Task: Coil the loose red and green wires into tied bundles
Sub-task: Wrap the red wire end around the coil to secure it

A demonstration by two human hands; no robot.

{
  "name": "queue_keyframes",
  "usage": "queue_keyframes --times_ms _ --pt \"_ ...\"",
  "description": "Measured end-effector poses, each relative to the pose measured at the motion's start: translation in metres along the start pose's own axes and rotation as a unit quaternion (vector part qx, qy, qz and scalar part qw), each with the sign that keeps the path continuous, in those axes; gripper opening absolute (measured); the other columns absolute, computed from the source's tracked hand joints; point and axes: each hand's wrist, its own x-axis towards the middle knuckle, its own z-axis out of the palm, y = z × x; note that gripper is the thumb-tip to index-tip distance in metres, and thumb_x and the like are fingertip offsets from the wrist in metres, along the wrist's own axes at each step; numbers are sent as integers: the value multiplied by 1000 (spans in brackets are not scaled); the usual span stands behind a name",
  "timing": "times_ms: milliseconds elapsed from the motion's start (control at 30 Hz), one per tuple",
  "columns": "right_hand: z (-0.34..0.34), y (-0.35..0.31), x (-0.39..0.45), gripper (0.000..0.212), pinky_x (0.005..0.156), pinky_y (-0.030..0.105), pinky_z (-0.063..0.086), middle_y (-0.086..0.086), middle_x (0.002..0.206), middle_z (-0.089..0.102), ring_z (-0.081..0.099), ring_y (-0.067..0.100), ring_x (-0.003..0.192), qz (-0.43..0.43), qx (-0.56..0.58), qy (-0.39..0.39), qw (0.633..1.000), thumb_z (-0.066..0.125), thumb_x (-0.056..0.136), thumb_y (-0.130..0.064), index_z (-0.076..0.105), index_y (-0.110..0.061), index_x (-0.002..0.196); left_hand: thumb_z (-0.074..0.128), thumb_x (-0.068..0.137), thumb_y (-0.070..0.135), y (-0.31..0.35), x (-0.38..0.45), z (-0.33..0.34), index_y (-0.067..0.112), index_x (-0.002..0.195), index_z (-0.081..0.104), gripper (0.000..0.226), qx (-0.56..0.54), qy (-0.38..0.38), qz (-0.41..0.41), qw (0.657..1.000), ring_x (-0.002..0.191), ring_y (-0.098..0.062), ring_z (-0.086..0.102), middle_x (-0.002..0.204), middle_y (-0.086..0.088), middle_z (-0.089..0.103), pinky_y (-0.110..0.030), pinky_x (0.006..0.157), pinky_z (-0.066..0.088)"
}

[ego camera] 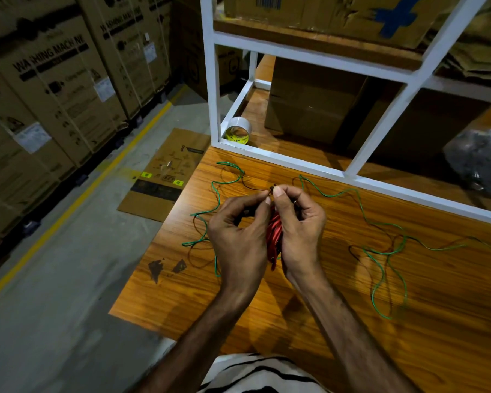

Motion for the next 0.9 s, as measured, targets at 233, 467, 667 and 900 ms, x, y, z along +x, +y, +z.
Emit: queue_keyframes --times_ms 233,467,667,900 --pt "-3 -1 0 8 80 39 55 -3 90 74 67 17 89 6 0 0 1000 70 96 -21 77 -20 93 77 88 3 7 -1 1 9 98 79 12 -19 4 -19 1000 92 -25 75 93 -8 78 -46 85 61" --pt "-4 -2 -2 10 76 29 54 -4 88 73 66 13 87 10 -16 6 1000 67 99 -12 75 -13 94 80 86 4 10 -4 2 9 96 79 11 -41 20 -50 998 92 -27 75 91 -8 78 -44 85 61" --pt "-6 -2 -3 8 77 28 54 -3 90 73 66 13 89 19 -11 15 1000 69 96 -19 76 -17 93 77 87 2 13 -2 0 11 94 78 12 -57 -8 -51 997 93 -26 75 92 -8 78 -36 83 60" --pt "-7 -4 -2 8 79 34 55 -1 92 74 66 17 90 24 -9 9 1000 71 94 -22 77 -17 96 76 88 1 13 -2 0 10 94 78 11 -45 -23 -61 997 93 -28 74 91 -8 78 -36 84 60"
